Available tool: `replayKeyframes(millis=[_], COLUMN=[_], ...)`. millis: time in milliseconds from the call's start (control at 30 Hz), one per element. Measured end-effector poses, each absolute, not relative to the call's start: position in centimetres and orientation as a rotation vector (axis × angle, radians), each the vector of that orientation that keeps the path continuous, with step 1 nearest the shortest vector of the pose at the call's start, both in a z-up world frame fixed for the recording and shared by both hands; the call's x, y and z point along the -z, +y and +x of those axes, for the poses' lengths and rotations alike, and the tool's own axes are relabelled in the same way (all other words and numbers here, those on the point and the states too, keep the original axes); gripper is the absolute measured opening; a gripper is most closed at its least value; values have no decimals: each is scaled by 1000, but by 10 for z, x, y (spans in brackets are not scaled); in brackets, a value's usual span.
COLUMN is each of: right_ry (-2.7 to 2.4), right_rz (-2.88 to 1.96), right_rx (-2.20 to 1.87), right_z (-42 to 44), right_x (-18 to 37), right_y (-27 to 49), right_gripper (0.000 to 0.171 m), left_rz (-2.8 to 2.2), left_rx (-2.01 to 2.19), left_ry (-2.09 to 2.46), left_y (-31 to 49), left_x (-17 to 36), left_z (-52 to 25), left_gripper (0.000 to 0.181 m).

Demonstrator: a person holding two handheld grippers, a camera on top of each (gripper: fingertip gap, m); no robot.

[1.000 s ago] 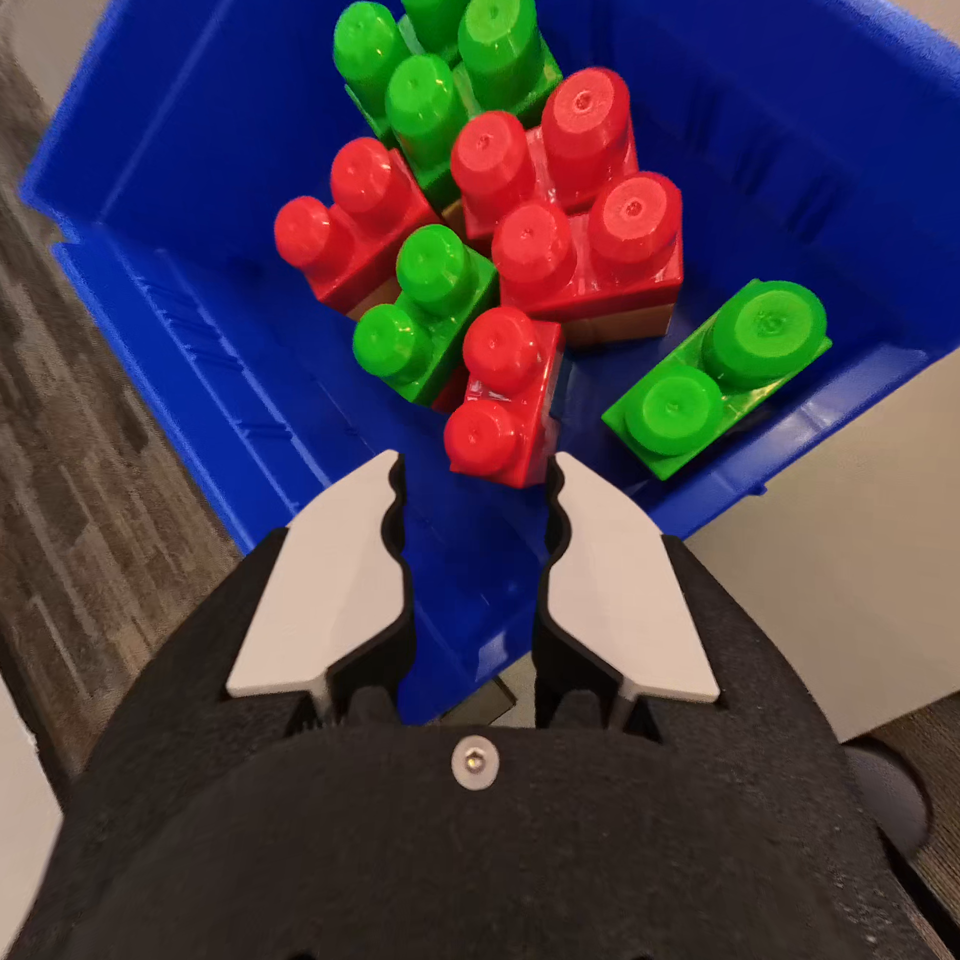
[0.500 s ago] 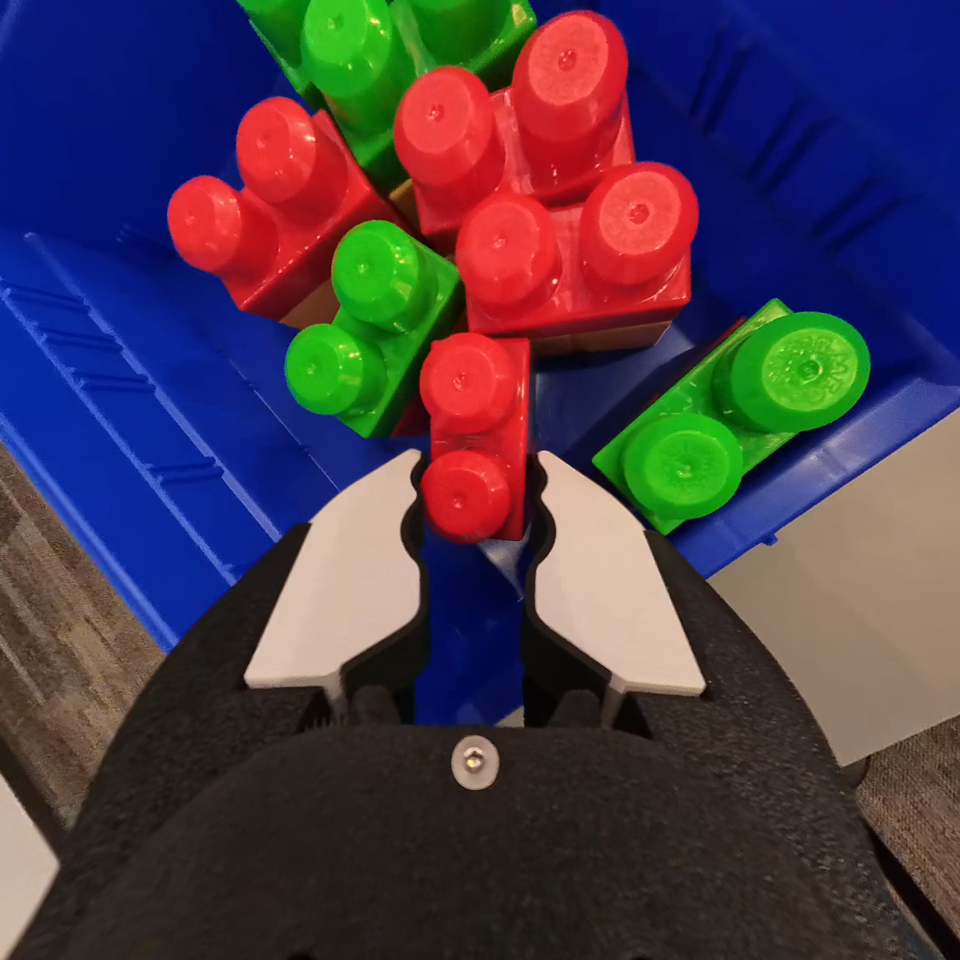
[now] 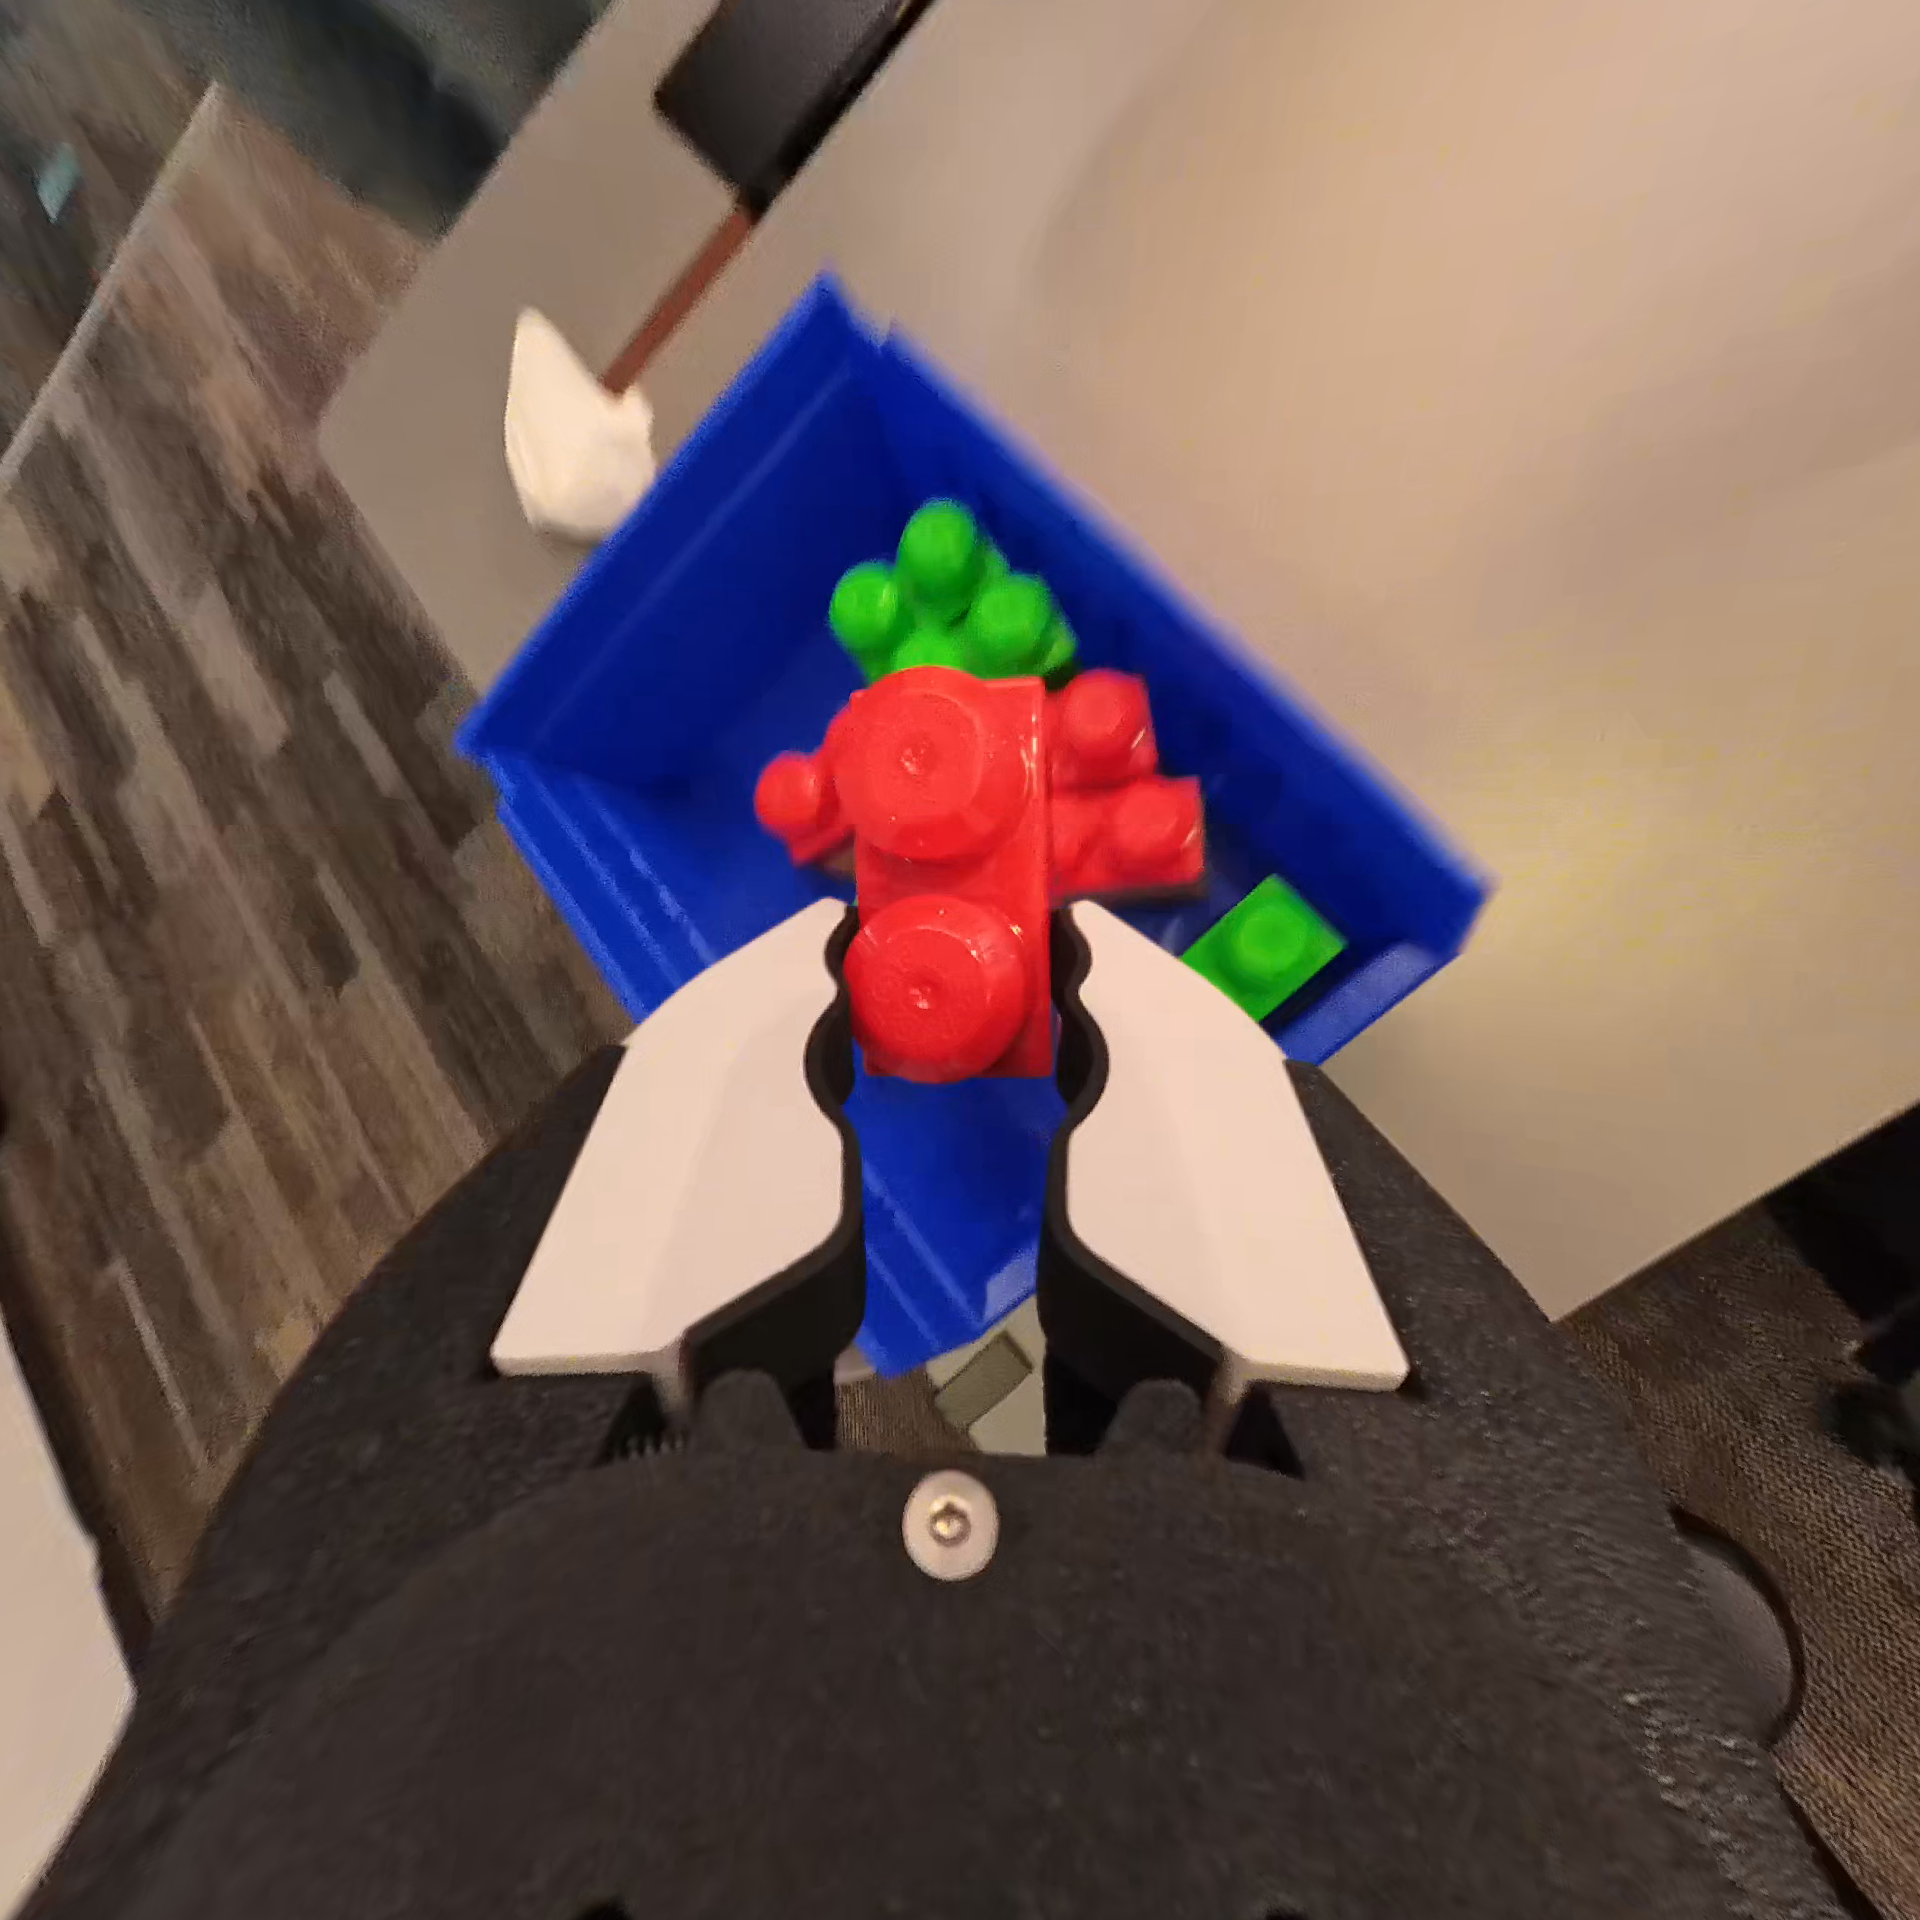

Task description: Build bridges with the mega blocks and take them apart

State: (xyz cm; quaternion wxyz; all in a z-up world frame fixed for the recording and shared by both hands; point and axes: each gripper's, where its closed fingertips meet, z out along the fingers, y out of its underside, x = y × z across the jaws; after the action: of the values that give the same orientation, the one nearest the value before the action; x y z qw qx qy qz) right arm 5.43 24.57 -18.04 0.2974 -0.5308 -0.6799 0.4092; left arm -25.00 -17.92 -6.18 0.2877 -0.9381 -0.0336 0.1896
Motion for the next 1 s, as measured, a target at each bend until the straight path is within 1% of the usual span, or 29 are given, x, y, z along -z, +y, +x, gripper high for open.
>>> replayKeyframes(millis=[67,133,233,333,367,433,500,633,800,867,1000], right_ry=[-1800,-1787,-1790,-1814,-1814,-1840,-1914,-1988,-2093,-2133,-2173], right_rz=[-1385,-1341,-1258,-1135,-1095,-1050,-1023,-976,-916,-914,-912], right_rx=[-1117,-1192,-1349,-1491,-1496,-1449,-1412,-1363,-1507,-1497,-1519], right_z=[54,52,48,44,40,34,30,21,23,22,24], right_x=[174,166,152,140,137,136,141,146,144,147,153], right_y=[243,235,213,189,185,180,173,165,141,138,134], right_gripper=[20,19,18,30,38,46,55,65,57,41,38], left_rz=[-2472,-2451,-2390,-2333,-2321,-2288,-2259,-2211,-2203,-2197,-2176], left_rx=[-461,-428,-296,-133,-71,52,135,270,300,309,280], left_ry=[5,134,305,422,446,474,492,522,574,591,647], left_y=[-141,-97,-24,38,54,81,100,121,133,134,132], left_x=[38,27,32,60,72,92,107,119,124,126,130], left_z=[-226,-197,-143,-91,-75,-47,-27,3,19,22,22], left_gripper=[36,36,36,36,36,36,36,36,35,36,38])
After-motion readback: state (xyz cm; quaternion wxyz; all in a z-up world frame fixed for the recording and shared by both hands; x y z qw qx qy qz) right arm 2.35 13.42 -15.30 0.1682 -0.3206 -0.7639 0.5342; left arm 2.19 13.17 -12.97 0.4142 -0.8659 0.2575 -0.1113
